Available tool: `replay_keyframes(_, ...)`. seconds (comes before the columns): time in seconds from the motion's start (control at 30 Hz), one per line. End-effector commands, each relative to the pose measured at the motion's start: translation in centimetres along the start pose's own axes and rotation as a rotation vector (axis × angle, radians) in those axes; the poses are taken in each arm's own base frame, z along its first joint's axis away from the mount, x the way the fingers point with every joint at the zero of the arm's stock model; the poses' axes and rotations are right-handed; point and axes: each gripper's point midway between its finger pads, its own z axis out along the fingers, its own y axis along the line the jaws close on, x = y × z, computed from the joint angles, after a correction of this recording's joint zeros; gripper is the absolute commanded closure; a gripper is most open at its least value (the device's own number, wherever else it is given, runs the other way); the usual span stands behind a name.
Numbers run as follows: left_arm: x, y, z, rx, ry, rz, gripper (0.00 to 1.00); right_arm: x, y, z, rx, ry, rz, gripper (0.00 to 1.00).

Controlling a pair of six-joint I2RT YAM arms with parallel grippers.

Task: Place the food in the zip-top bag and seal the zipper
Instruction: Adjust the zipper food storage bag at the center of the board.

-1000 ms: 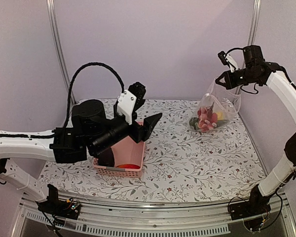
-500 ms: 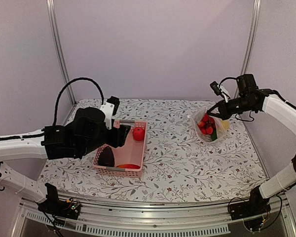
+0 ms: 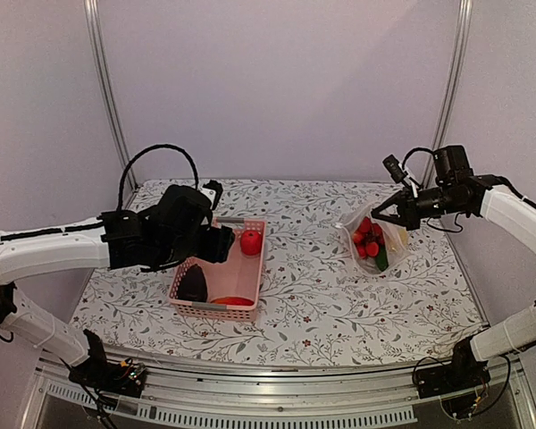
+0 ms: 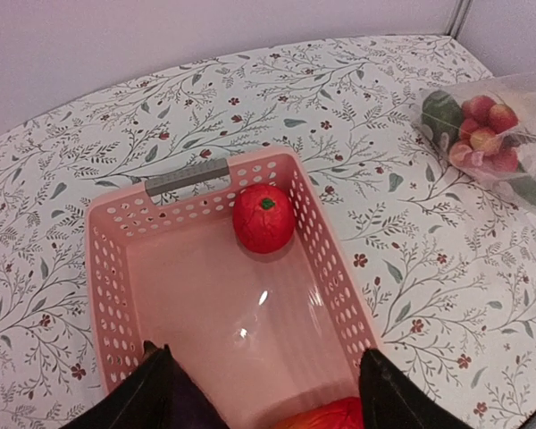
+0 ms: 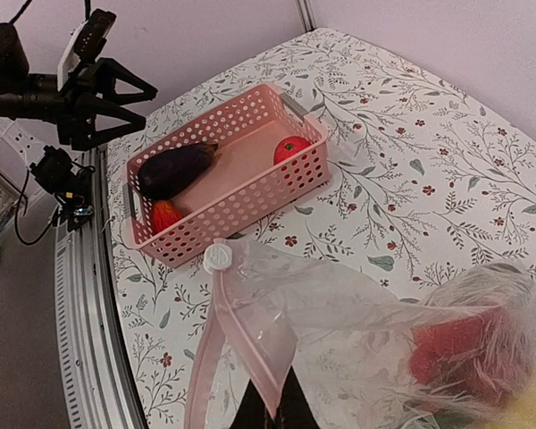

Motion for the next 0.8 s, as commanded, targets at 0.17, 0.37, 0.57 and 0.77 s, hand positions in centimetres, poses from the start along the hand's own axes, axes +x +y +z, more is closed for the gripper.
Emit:
replay_keyframes(0.17, -0.1, 0.8, 7.5, -0.008, 0.129, -0.046, 0.32, 0.8, 1.3, 0.3, -0.078, -0.016, -0.035, 1.00)
replay_keyframes(0.37, 0.1, 1.1, 12.5, 0.021, 0.198, -0.091, 0.32, 0.9, 1.3, 0.3, -0.074, -0.014, -0.038, 1.00)
replay_keyframes(0.57, 0.0, 1.3, 16.0, 0.066, 0.241, -0.165, 0.32, 1.1, 1.1, 0.5, -0.073, -0.007, -0.031, 1.00)
replay_keyframes(0.77, 0.4, 0.2, 18.3, 0.112, 0.262, -0.192, 0.32, 1.2, 0.9, 0.6, -0.067, -0.003, -0.033, 1.00)
